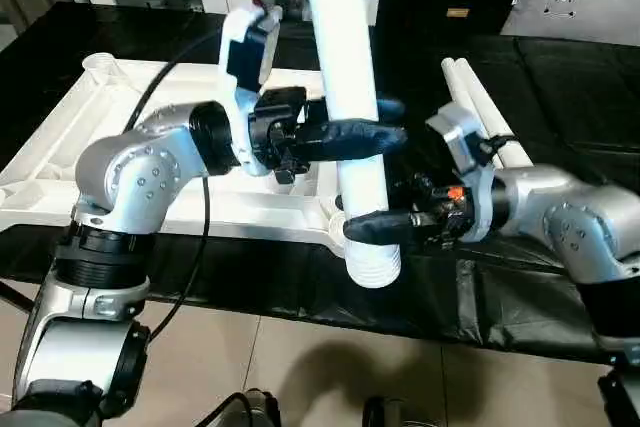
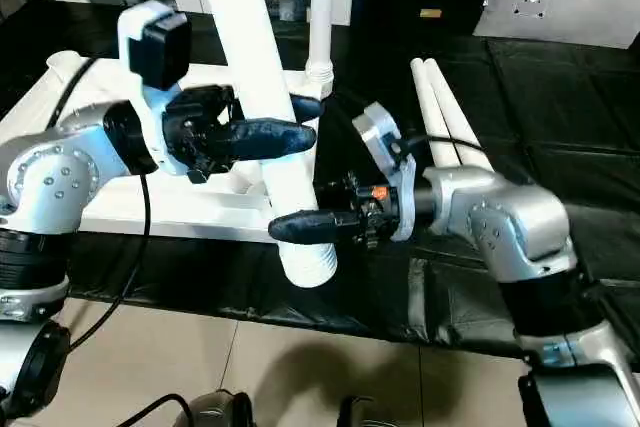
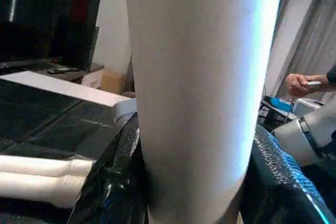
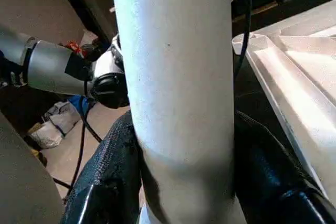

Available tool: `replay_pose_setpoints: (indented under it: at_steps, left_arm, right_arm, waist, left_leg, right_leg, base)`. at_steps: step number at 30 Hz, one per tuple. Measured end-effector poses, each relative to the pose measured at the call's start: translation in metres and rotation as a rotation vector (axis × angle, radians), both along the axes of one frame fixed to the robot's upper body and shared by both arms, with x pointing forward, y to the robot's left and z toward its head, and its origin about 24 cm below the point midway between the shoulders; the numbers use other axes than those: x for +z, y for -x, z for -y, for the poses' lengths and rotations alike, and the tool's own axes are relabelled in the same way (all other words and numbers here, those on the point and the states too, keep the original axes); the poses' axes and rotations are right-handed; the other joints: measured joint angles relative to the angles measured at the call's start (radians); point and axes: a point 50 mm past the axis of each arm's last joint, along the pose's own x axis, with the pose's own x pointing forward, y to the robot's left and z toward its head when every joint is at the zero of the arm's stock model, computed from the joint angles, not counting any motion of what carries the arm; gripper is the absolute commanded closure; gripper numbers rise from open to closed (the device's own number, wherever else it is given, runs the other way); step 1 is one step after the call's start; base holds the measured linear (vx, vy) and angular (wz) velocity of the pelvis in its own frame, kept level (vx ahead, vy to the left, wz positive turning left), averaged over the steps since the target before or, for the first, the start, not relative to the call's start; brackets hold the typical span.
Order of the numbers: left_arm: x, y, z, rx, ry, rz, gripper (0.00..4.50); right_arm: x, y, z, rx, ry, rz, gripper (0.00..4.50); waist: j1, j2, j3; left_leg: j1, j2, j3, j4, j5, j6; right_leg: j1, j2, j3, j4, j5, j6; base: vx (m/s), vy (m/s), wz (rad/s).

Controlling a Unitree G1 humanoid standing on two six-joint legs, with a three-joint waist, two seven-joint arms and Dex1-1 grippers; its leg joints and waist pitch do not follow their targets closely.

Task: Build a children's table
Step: Pick table leg

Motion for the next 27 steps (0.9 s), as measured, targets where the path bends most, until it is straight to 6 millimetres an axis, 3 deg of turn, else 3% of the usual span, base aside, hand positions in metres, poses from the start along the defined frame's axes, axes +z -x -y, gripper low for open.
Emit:
replay_pose_setpoints:
  at_steps: [1,2,8,17,27]
  left_arm:
    - [-0.001,0.0,-0.001,0.002,0.001,-0.003,2.3]
    - [-0.002,0.0,-0.002,0.01,0.001,-0.005,1.95]
    - [-0.007,-0.002,-0.002,0.05,-0.018,-0.02,1.47]
    - [-0.019,-0.004,-0.004,0.152,-0.03,-0.033,1.01]
    - [-0.026,0.004,-0.007,0.209,0.001,-0.055,1.98]
  right_arm:
    - [0.0,0.0,0.0,-0.003,0.002,0.001,2.53]
    - [-0.001,0.0,-0.001,-0.007,0.001,-0.001,2.53]
    - [-0.005,-0.001,-0.006,-0.029,-0.004,-0.009,2.55]
    - [-0.005,-0.005,-0.01,-0.1,-0.022,0.026,2.56]
    - [-0.004,-0.01,-0.012,-0.18,-0.03,0.079,2.56]
  waist:
    - [0.0,0.0,0.0]
    - [0.0,0.0,0.0]
    - [0.0,0.0,0.0]
    - [0.0,0.0,0.0]
    - [-0.002,0.0,0.0]
  left_leg:
    - [0.0,0.0,0.0,0.0,0.0,0.0]
    - [0.0,0.0,0.0,0.0,0.0,0.0]
    - [0.0,0.0,0.0,0.0,0.0,0.0]
    - [0.0,0.0,0.0,0.0,0.0,0.0]
    - [0.0,0.0,0.0,-0.002,0.0,0.0]
  right_leg:
    - [0.0,0.0,0.0,0.0,0.0,0.0]
    - [0.0,0.0,0.0,0.0,0.0,0.0]
    - [0.0,0.0,0.0,0.0,0.0,0.0]
    - [0.0,0.0,0.0,0.0,0.0,0.0]
    - [0.0,0.0,0.0,-0.002,0.0,0.0]
  base:
    - [0.0,0.0,0.0]
    - [0.0,0.0,0.0]
    - [0.0,0.0,0.0]
    - [0.0,0.0,0.0]
    - [0.0,0.0,0.0]
